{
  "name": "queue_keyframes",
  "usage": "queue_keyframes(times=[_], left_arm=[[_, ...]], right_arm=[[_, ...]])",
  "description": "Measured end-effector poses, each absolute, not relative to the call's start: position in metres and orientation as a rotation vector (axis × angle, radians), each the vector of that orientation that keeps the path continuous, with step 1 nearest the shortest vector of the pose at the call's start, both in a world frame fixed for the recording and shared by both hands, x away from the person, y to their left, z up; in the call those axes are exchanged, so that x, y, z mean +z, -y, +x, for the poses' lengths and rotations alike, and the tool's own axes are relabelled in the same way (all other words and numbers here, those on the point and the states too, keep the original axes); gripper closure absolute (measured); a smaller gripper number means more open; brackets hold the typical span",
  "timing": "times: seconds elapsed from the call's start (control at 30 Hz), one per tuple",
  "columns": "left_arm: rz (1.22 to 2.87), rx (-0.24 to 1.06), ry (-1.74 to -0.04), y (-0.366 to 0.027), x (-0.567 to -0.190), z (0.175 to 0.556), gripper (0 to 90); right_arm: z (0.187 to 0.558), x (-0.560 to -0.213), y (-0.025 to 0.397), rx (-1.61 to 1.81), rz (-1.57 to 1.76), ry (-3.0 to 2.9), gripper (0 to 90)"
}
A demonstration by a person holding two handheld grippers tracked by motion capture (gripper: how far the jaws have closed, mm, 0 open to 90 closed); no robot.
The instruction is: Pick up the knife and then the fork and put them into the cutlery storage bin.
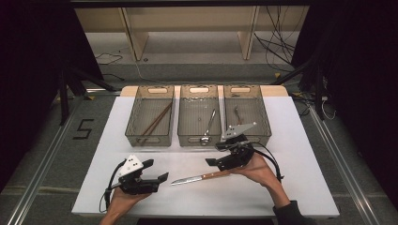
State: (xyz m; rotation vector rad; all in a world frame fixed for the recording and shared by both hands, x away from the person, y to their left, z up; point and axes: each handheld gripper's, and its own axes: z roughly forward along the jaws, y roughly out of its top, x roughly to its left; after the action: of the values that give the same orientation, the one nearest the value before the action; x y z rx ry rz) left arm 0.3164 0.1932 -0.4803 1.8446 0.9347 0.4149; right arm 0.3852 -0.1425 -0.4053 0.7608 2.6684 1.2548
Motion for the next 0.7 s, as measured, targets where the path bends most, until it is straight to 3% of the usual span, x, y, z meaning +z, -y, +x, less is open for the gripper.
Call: queue_keyframes(times=[0.37, 0.7], left_arm=[[1.841, 0.408, -0.937, -0.192, -0.481, 0.315, 20.0], [1.845, 0.408, -0.932, -0.191, -0.481, 0.315, 20.0]], right_arm=[[0.376, -0.421, 0.118, 1.019, 0.596, -2.780, 28.2], [0.375, -0.438, 0.104, 0.737, 0.449, -2.863, 37.1]])
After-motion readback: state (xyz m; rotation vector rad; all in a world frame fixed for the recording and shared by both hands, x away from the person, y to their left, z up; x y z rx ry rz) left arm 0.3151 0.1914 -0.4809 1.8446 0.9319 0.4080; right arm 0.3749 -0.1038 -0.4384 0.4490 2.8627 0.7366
